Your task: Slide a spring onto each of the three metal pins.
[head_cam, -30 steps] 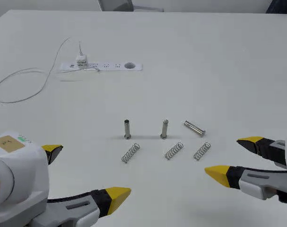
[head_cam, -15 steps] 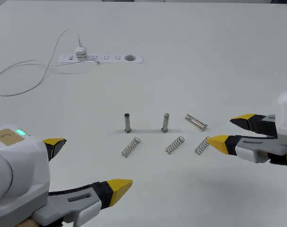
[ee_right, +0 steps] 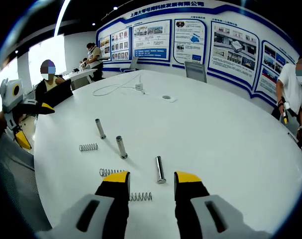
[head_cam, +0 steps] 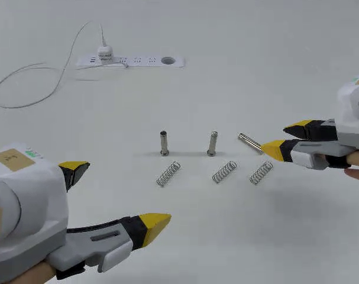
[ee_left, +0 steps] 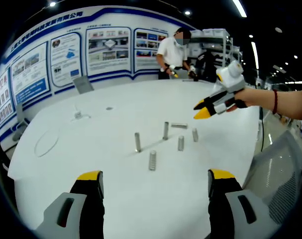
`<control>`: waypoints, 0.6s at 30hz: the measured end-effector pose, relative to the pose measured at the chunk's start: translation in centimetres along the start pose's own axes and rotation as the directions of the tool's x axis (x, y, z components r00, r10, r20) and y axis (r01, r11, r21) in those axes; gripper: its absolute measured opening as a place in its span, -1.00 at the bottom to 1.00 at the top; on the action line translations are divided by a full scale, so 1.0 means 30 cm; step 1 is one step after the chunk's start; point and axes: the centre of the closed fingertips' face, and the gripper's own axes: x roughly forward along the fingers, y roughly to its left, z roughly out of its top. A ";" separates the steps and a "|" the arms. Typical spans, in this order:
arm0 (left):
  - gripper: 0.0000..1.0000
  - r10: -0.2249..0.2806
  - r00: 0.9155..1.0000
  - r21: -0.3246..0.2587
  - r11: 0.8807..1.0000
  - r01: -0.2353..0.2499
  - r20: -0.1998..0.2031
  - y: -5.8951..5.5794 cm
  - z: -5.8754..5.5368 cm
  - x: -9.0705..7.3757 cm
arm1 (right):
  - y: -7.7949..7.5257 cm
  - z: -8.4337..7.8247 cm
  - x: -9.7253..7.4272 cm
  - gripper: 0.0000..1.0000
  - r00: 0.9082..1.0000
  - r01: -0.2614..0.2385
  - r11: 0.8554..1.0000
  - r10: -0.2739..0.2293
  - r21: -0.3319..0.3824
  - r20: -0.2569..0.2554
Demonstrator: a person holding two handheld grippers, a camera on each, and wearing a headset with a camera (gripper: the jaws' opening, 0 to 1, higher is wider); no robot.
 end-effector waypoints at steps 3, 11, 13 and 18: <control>0.77 -0.002 1.000 0.001 1.000 0.002 -0.003 -0.001 -0.004 0.005 | -0.011 0.001 0.027 -0.30 1.000 -0.005 1.000 0.005 0.000 -0.011; 0.76 -0.004 1.000 -0.006 1.000 0.004 0.007 0.004 0.000 0.016 | -0.023 -0.005 0.101 -0.34 0.999 -0.024 1.000 0.024 0.003 -0.041; 0.75 -0.004 1.000 -0.008 1.000 0.004 0.007 0.006 -0.001 0.018 | -0.021 -0.011 0.119 -0.35 0.998 -0.033 0.999 0.033 0.004 -0.053; 0.75 -0.002 1.000 -0.012 1.000 0.002 0.007 0.010 -0.004 0.022 | -0.022 -0.017 0.164 -0.37 0.996 -0.047 0.999 0.047 0.003 -0.070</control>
